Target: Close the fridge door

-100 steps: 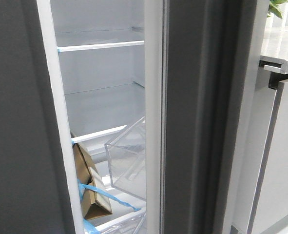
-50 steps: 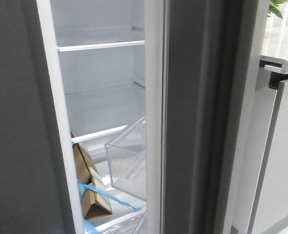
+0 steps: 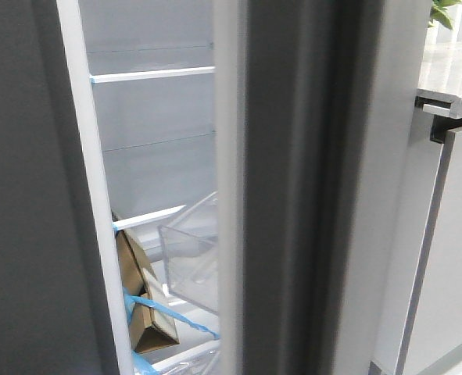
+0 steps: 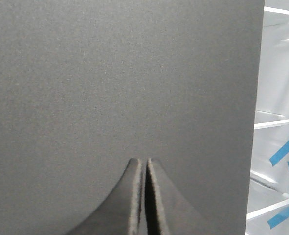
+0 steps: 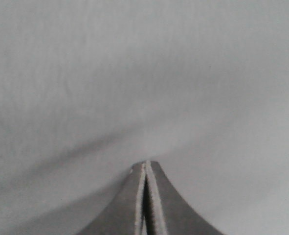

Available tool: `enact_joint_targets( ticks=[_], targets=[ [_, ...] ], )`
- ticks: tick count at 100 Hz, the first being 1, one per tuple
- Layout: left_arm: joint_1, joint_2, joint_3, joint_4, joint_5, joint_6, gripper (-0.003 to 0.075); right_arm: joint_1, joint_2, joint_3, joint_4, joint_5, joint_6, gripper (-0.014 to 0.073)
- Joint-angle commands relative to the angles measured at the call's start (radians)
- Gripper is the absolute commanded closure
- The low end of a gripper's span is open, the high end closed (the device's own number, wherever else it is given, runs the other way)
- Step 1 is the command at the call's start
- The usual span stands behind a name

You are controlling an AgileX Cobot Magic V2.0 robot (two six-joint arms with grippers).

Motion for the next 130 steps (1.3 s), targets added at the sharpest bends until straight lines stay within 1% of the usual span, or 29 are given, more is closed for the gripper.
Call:
enact_joint_targets(
  ticks=[1,9,26,46,68,82,96,107,121,127,130],
  targets=[
    [-0.003,-0.010,0.035,-0.004,-0.073,-0.002,0.0740,0.035,0.027,-0.069,0.080,-0.035,-0.034,0.0639],
    [-0.003,-0.010,0.035,-0.004,-0.073,-0.002,0.0740,0.084,0.061,-0.101,0.080,-0.076,-0.043,0.0639],
    [-0.003,-0.010,0.035,-0.004,-0.073,-0.002,0.0740,0.174,0.131,-0.169,0.080,-0.215,-0.062,0.0639],
    [-0.003,-0.010,0.035,-0.004,-0.073,-0.002,0.0740,0.286,0.250,-0.266,0.080,-0.343,-0.089,0.0639],
    [-0.003,-0.010,0.035,-0.004,-0.073,-0.002,0.0740,0.343,0.443,-0.427,0.082,-0.416,-0.089,0.0639],
    [-0.003,-0.010,0.035,-0.004,-0.073,-0.002,0.0740,0.343,0.575,-0.548,0.082,-0.413,-0.089,0.0639],
    [-0.003,-0.010,0.035,-0.004,-0.073,-0.002,0.0740,0.345,0.656,-0.642,0.082,-0.389,-0.089,0.0639],
    [0.001,-0.010,0.035,-0.004,-0.073,-0.002,0.0740,0.345,0.675,-0.667,0.082,-0.366,-0.084,0.0639],
    [0.001,-0.010,0.035,-0.004,-0.073,-0.002,0.0740,0.343,0.666,-0.667,0.040,-0.320,-0.080,0.0639],
    [0.001,-0.010,0.035,-0.004,-0.073,-0.002,0.0740,0.343,0.660,-0.667,-0.009,-0.291,-0.040,0.0639],
    [0.001,-0.010,0.035,-0.004,-0.073,-0.002,0.0740,0.343,0.657,-0.667,-0.047,-0.278,0.010,0.0639]
  ],
)
